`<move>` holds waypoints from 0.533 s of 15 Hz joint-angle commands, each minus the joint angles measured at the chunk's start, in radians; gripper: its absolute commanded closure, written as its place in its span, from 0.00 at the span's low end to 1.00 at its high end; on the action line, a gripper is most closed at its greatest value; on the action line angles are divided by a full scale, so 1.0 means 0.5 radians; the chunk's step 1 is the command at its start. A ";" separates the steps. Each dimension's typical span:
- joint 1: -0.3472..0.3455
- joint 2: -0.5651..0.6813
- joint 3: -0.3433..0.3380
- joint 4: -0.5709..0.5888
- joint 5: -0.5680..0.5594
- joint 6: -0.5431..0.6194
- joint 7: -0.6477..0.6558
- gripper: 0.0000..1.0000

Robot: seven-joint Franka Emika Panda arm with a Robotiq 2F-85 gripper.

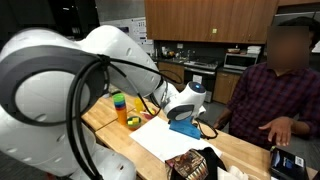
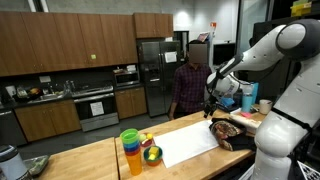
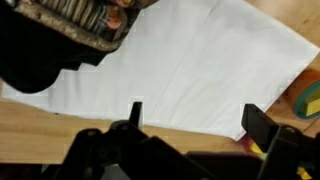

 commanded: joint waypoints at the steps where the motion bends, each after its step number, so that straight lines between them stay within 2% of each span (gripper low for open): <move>1: -0.156 0.180 0.114 0.189 -0.029 -0.496 -0.031 0.00; 2: -0.209 0.216 0.155 0.229 -0.084 -0.623 -0.017 0.00; 4: -0.337 0.289 0.270 0.286 -0.300 -0.737 0.073 0.00; 8: -0.520 0.344 0.440 0.327 -0.820 -0.719 0.295 0.00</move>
